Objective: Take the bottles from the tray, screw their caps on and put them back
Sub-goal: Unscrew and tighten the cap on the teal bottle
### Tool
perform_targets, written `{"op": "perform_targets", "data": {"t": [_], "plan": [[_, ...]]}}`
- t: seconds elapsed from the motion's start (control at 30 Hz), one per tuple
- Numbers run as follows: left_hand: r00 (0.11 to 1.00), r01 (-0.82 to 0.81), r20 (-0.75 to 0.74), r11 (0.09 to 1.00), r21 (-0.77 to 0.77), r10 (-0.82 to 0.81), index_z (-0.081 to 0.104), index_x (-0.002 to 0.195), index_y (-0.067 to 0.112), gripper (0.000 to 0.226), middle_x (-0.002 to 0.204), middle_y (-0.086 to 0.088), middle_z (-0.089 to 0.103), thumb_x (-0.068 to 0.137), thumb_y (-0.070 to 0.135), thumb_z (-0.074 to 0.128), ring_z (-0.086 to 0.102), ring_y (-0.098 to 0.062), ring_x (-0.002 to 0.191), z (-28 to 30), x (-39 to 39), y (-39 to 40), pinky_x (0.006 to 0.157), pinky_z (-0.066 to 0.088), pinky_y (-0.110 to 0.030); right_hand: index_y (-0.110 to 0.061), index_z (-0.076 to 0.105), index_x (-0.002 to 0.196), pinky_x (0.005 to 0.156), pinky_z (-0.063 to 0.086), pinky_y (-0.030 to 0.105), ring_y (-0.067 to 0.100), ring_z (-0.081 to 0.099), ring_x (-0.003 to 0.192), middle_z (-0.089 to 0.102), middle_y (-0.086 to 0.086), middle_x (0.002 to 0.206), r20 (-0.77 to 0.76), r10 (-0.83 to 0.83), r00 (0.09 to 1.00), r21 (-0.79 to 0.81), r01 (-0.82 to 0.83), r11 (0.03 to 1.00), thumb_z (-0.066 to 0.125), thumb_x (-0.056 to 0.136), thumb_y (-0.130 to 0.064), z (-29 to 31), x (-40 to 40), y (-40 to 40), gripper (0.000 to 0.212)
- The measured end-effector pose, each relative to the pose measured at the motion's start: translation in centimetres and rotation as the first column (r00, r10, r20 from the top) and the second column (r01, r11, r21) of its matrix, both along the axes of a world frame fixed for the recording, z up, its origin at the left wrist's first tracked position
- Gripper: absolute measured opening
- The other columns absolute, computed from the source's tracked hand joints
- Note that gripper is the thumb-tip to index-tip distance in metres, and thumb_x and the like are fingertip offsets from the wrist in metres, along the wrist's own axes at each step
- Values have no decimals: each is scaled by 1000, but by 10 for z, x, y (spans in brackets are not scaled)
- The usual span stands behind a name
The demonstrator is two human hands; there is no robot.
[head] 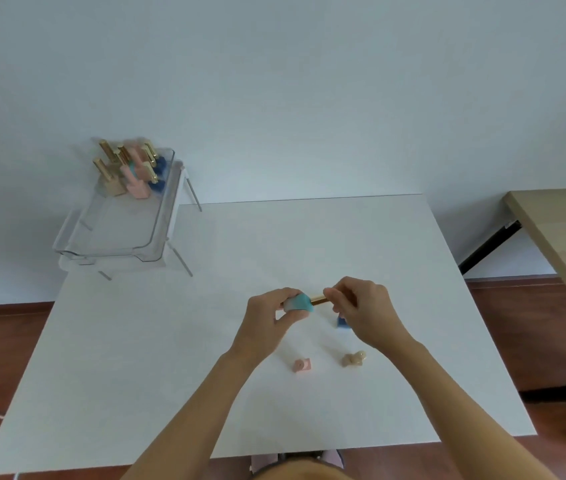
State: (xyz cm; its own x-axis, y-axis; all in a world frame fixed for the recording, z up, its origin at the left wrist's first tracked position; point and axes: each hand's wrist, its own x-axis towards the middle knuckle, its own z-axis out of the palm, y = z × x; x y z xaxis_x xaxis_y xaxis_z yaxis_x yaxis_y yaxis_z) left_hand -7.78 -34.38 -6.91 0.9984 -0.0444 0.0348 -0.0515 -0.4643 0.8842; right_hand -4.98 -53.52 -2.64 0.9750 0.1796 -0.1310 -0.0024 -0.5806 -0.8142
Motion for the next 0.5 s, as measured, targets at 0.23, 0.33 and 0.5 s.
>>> {"op": "perform_targets", "data": {"t": [0.23, 0.33, 0.5], "plan": [[999, 8, 44, 999, 35, -10, 70, 107, 19, 24, 95, 15, 70, 83, 25, 75, 60, 3, 92, 16, -4, -2, 72, 42, -2, -8, 35, 50, 42, 26, 20, 13, 26, 44, 36, 6, 48, -33, -45, 998, -83, 43, 996, 43, 90, -60, 6, 3, 3, 66], [999, 0, 39, 999, 40, -1, 71, 107, 19, 24, 95, 14, 70, 83, 26, 74, 60, 2, 92, 16, -5, 0, 75, 44, -3, -15, 59, 66, 50, 42, 23, 14, 51, 50, 61, 3, 57, -14, 35, 999, -66, -36, 997, 46, 85, -64, 9, 1, -2, 54], [999, -14, 38, 1000, 25, 13, 71, 107, 21, 26, 96, 13, 71, 83, 26, 75, 61, 0, 93, 18, -3, 2, 80, 49, -8, -27, 67, 89, 58, 45, 10, 4, 57, 60, 64, -10, 68, 129, 93, 987, 56, -101, 993, 71, 82, -13, 5, -4, -8, 16]]}}
